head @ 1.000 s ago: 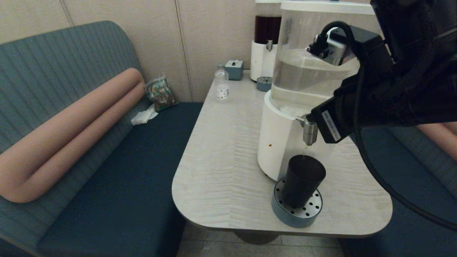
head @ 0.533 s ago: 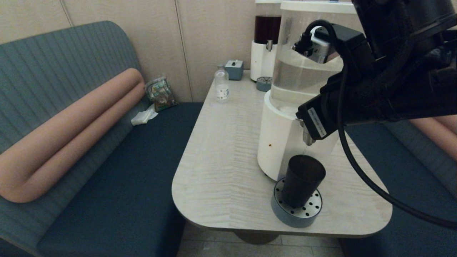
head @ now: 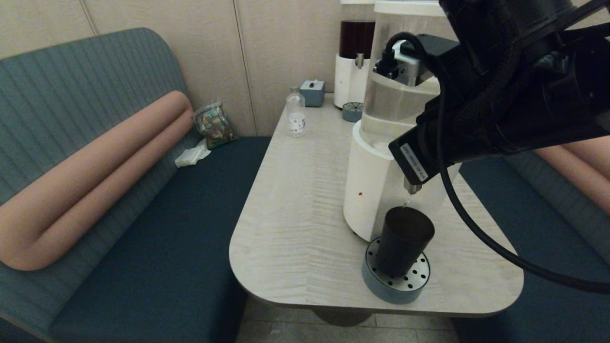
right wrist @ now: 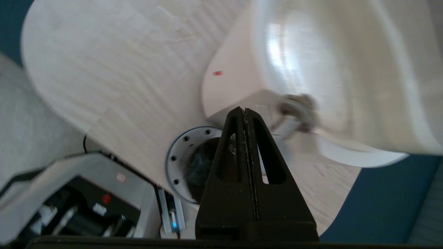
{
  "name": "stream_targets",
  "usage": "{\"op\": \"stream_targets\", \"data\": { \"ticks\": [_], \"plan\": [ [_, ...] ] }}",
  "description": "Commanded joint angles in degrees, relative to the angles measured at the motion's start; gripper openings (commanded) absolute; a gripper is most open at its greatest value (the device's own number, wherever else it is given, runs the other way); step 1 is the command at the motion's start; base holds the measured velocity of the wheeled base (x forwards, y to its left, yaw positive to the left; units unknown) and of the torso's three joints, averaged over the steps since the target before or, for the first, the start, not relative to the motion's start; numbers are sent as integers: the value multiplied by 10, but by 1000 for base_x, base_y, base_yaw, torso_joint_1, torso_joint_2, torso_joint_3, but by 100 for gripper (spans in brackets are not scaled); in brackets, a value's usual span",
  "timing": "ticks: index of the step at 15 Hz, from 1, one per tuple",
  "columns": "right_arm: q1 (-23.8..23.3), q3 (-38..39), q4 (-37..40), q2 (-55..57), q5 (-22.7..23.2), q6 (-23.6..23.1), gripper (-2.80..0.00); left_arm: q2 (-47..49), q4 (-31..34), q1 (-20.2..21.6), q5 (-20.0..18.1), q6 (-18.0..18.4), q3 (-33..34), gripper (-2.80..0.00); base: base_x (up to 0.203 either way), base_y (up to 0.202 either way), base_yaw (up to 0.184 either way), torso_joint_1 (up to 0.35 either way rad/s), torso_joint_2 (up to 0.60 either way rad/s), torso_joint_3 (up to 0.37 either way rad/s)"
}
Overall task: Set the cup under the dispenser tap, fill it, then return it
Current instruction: Turn off the faucet
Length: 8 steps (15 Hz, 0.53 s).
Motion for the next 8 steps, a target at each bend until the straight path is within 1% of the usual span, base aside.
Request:
{"op": "stream_targets", "data": {
  "ticks": [1,4,8],
  "plan": [
    [10,-8,8,12,-2,-1,-280,1,0,0,0,0,0,-280,0,0,0,0,0,0],
    [11,-8,21,19,-1,-2,-280,1,-1,0,0,0,0,-280,0,0,0,0,0,0],
    [9,-8,14,29,-5,-8,-280,1,-1,0,0,0,0,-280,0,0,0,0,0,0]
  ]
}}
